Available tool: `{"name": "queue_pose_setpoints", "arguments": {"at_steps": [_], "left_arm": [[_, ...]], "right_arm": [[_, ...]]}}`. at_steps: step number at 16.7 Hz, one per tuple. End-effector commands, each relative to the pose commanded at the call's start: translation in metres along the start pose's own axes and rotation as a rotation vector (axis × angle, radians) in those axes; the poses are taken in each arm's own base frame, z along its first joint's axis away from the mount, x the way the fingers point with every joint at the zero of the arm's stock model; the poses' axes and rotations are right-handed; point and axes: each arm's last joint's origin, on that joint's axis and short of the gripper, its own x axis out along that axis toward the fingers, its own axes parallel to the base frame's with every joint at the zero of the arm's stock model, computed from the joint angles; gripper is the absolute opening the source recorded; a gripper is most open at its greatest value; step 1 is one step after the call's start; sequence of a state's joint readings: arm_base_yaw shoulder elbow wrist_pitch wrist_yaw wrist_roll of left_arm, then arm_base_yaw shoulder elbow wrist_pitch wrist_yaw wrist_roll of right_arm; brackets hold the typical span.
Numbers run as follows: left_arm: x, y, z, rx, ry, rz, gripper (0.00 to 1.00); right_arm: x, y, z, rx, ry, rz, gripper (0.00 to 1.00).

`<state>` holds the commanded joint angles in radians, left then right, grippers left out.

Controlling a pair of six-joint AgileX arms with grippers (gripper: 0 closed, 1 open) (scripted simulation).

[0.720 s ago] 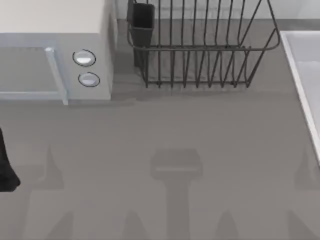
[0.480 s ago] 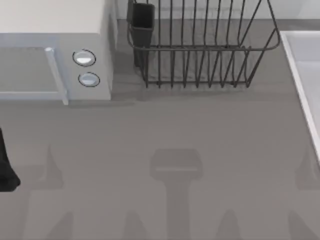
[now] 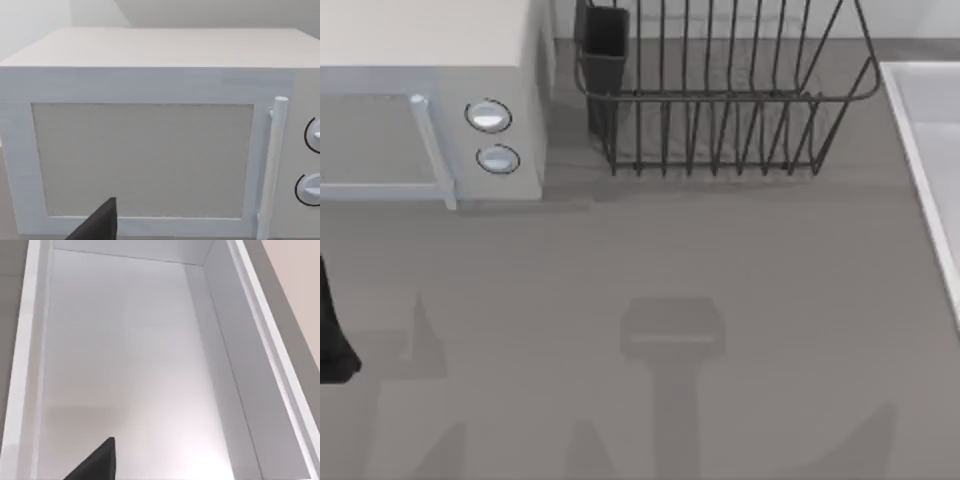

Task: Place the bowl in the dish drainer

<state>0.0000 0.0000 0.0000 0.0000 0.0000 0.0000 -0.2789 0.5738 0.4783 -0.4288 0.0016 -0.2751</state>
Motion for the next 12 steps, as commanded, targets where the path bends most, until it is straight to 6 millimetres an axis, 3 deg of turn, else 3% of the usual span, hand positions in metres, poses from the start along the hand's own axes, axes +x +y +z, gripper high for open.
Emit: {"name": "queue_pose_setpoints", "arguments": {"at_steps": [5,8,12], "left_arm": [[0.0,0.0,0.0,0.0,0.0,0.0,1.0],[0.0,0.0,0.0,0.0,0.0,0.0,1.0],[0.0,0.0,0.0,0.0,0.0,0.0,1.0]], "right_arm": [[0.048,-0.053,0.031,-0.062,0.528,0.038,1.0],[0.077,-0.091,0.035,-0.054,0.76,0.116,1.0],[0.103,-0.134,0.031,-0.02,0.939,0.221,1.0]]}}
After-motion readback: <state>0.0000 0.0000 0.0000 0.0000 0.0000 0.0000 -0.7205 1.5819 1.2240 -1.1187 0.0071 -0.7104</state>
